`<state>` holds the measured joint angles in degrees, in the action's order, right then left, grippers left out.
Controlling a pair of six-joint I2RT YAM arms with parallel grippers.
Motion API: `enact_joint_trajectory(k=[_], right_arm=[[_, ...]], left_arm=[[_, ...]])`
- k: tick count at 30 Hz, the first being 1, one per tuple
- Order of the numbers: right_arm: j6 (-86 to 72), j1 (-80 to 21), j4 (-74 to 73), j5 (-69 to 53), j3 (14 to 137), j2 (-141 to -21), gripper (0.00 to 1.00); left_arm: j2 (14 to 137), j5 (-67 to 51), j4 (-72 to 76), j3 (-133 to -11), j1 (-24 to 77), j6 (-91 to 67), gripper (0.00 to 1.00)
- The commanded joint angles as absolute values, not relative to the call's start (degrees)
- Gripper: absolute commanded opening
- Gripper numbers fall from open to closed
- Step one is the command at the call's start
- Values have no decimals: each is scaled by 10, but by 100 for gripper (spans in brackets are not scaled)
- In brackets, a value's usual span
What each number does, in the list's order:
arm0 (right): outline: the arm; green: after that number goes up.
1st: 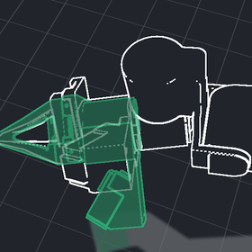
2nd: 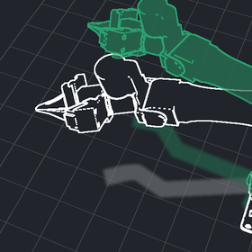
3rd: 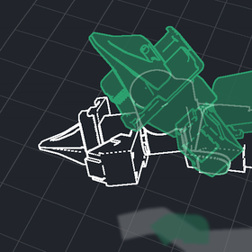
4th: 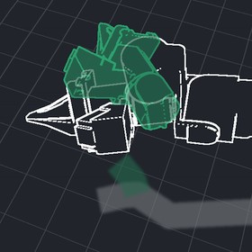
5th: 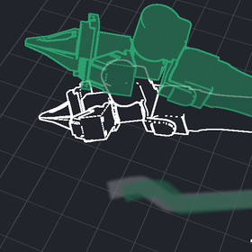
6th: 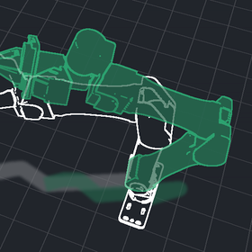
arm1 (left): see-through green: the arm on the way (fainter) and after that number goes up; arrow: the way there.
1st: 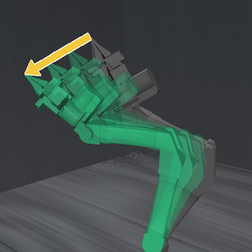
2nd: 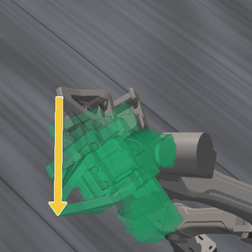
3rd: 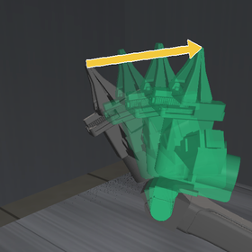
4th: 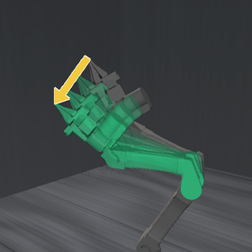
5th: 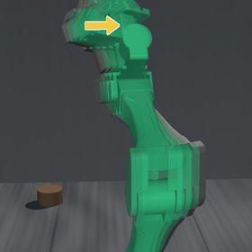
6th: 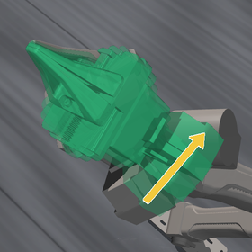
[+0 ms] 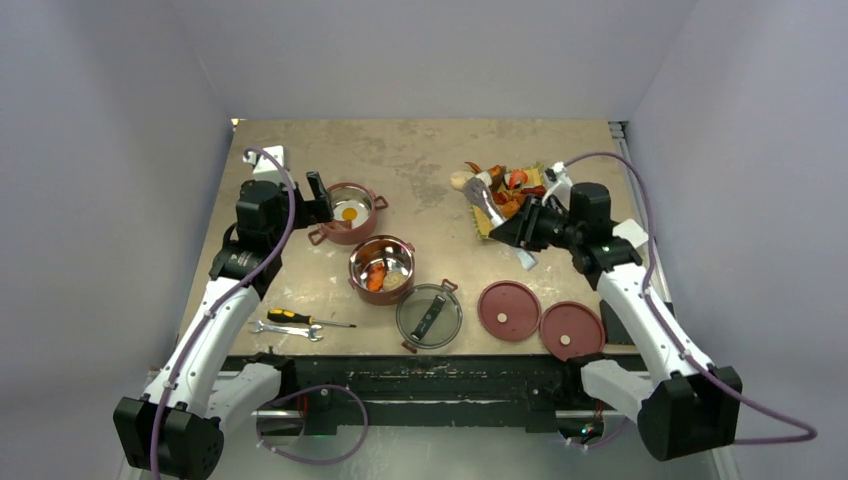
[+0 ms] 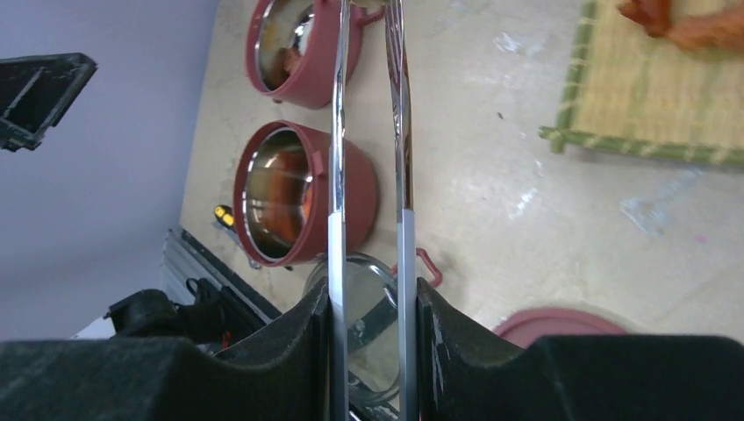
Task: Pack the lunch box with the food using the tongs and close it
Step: Pick up the fake food from the plate, then place the fake food in the packing box.
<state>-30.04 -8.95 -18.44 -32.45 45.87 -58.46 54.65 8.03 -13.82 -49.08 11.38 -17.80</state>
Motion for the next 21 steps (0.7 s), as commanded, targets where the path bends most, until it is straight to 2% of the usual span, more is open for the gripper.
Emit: enact_joint_trajectory(k=[1,11,21], right_arm=[[-317,-153,-90,-323,523,-625,0],[-329,-292,-32,-277,588,-742,0],[-285,-375,-87,-209,773,-930,0]], left_arm=[[549,78,-117,-492,115,-175,99],[548,74,-118,-491,114,-177,99],[550,67,-117,-492,114,-178,99]])
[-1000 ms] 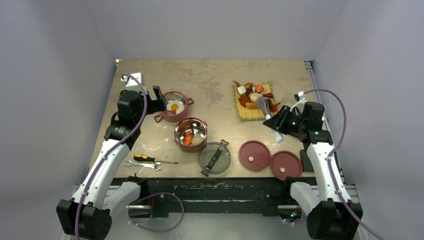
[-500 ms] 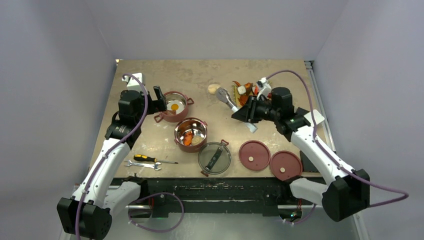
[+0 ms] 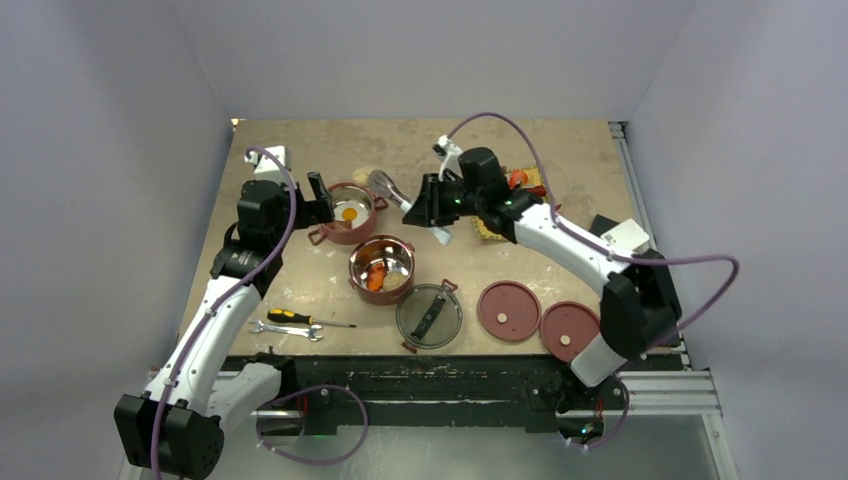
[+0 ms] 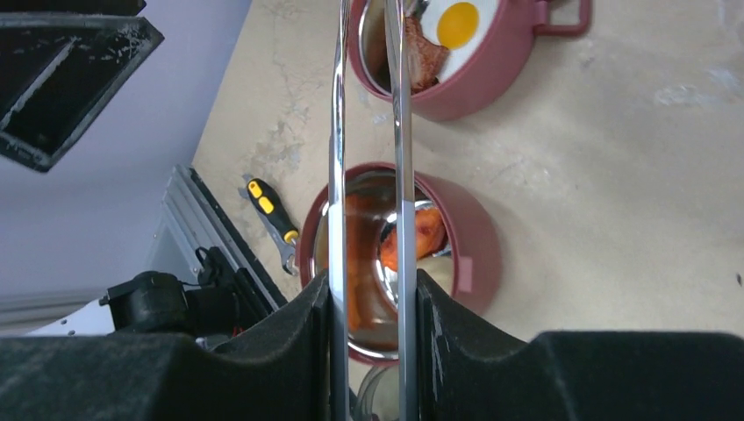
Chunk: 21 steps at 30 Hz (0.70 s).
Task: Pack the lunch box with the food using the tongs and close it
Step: Place the fake food in the packing box.
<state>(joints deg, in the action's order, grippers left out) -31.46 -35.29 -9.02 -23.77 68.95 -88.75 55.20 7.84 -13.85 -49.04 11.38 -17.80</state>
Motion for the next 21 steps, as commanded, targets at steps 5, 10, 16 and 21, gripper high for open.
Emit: enact_joint_trajectory(k=[5,10,16,21], right_arm=[[-281,-388,-109,-206,842,-1008,0],[-280,-403,-123,-212,875,-1053,2],[-272,-410,-138,-216,894,-1085,16],[-270,-411,-142,-216,903,-1095,26]], left_arm=[[558,53,-116,-491,115,-181,99],[556,57,-117,-492,114,-179,99],[553,58,-118,-493,114,-180,99],[553,58,-118,-493,115,-180,99]])
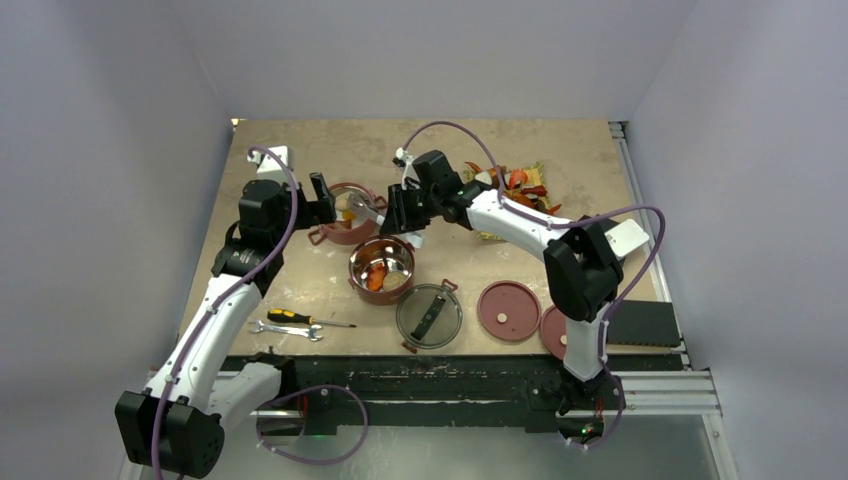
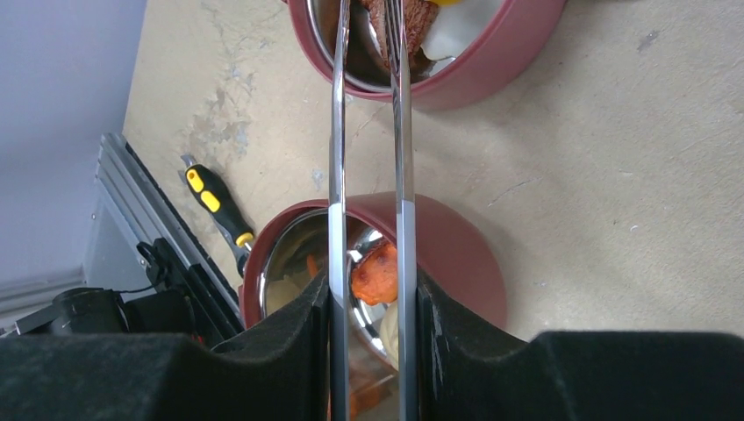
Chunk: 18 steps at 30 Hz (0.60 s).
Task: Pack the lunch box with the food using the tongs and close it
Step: Place the fake food in the packing box.
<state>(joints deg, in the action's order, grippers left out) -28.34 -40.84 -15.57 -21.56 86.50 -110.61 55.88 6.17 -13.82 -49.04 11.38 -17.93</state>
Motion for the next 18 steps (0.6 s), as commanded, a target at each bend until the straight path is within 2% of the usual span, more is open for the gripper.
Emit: enact_joint_trajectory(k=[1,9,14,18], right_arm=[[-269,-411,-143,-217,905,-1097,27],[-263,-412,-146,-222,910,-1104,39],[-260,-412,-146,-222,913,-1102,40],[-260,-412,-145,-222,915,-1099,34]], left_arm=[[553,58,-118,-492,115,-180,99],[554,59,-118,-493,114,-179,99],[555,59,-118,-493,114,-179,99],[555,60,-119,-494,114,-179,99]])
